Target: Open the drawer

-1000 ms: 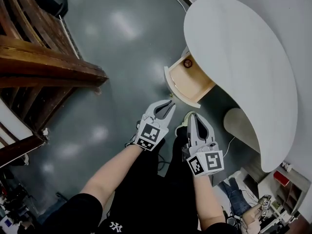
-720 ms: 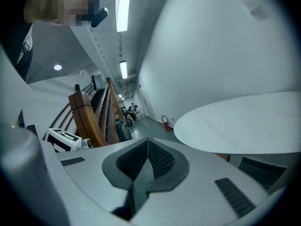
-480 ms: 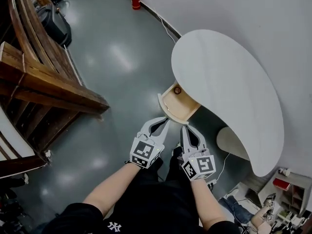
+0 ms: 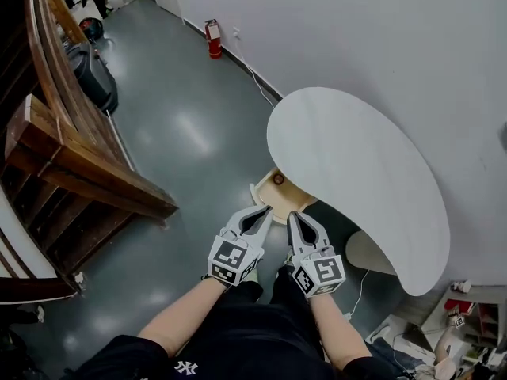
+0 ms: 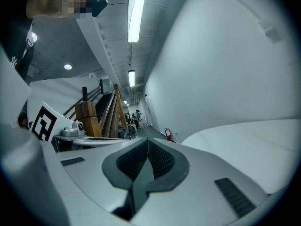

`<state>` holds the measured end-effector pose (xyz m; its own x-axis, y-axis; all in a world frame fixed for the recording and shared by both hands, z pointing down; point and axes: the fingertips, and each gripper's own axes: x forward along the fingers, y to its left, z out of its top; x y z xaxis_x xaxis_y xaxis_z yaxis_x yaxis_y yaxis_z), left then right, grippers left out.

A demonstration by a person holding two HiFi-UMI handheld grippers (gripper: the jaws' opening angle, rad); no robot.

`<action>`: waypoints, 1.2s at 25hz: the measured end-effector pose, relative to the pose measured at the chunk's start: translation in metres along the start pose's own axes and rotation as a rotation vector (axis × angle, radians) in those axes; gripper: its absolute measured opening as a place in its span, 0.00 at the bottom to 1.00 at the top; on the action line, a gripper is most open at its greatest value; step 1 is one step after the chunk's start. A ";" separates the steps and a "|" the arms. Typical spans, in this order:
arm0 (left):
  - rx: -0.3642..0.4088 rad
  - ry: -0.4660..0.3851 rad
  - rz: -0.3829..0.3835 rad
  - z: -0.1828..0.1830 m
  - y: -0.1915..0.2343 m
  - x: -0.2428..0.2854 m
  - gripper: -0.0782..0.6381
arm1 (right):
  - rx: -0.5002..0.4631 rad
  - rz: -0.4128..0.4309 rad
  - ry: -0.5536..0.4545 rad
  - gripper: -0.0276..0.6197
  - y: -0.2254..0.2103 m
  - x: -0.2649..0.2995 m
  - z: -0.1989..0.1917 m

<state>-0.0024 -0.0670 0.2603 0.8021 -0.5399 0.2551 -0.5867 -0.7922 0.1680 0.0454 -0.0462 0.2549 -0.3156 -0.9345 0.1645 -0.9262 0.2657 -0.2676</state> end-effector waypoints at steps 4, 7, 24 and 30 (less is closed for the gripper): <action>0.015 -0.031 0.002 0.030 -0.002 -0.005 0.13 | -0.012 0.015 -0.022 0.07 0.004 0.000 0.023; 0.026 -0.053 0.004 0.047 -0.006 -0.007 0.13 | -0.024 0.022 -0.038 0.07 0.004 -0.003 0.040; 0.058 -0.103 0.030 0.077 -0.010 -0.003 0.13 | -0.053 0.021 -0.033 0.07 -0.001 -0.005 0.064; 0.057 -0.104 0.038 0.074 -0.005 -0.008 0.13 | -0.053 0.019 -0.033 0.07 0.004 -0.001 0.062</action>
<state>0.0024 -0.0798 0.1870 0.7882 -0.5943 0.1595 -0.6121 -0.7838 0.1045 0.0549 -0.0585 0.1944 -0.3271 -0.9363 0.1280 -0.9299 0.2948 -0.2200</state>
